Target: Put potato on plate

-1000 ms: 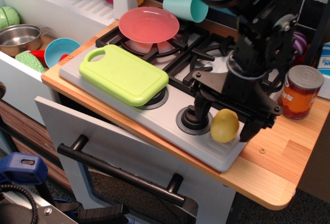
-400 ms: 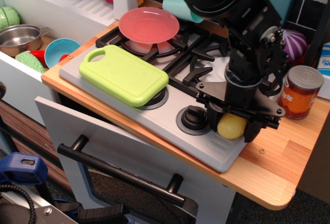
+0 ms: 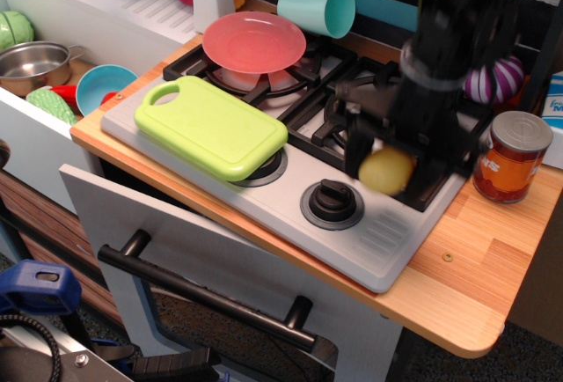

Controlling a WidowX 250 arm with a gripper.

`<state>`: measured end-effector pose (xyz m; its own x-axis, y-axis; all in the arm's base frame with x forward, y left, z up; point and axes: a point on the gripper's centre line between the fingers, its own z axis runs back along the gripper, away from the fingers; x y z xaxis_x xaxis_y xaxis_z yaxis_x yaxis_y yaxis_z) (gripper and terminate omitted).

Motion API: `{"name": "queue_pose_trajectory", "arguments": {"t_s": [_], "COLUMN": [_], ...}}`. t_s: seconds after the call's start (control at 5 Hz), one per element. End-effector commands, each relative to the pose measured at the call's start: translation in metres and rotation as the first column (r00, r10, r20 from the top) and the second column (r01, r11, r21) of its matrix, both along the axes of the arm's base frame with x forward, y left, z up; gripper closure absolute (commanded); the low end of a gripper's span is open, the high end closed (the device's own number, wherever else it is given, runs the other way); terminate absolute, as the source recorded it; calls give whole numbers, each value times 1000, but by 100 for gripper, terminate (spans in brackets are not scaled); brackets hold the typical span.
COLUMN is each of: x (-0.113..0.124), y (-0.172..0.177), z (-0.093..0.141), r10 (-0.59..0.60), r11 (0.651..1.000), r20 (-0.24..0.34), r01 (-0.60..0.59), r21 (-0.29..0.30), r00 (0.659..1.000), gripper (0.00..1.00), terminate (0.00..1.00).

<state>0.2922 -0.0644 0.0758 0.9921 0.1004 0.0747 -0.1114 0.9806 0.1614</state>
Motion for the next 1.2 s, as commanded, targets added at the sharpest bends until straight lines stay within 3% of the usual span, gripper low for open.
{"name": "queue_pose_trajectory", "arguments": {"t_s": [0.0,0.2,0.8,1.0], "x": [17,27,99,107], "y": [52,90,156,170], "z": [50,44,32,27], "r10": [-45,-91,-270,-284], "r11": [998,994,961,957], "r20": [100,150,213,229], "r01": [39,80,250,259], "r21": [58,80,119,133], "r00": [994,984,939,931], "gripper": [100,100,100,100], "terminate": [0,0,0,100]}}
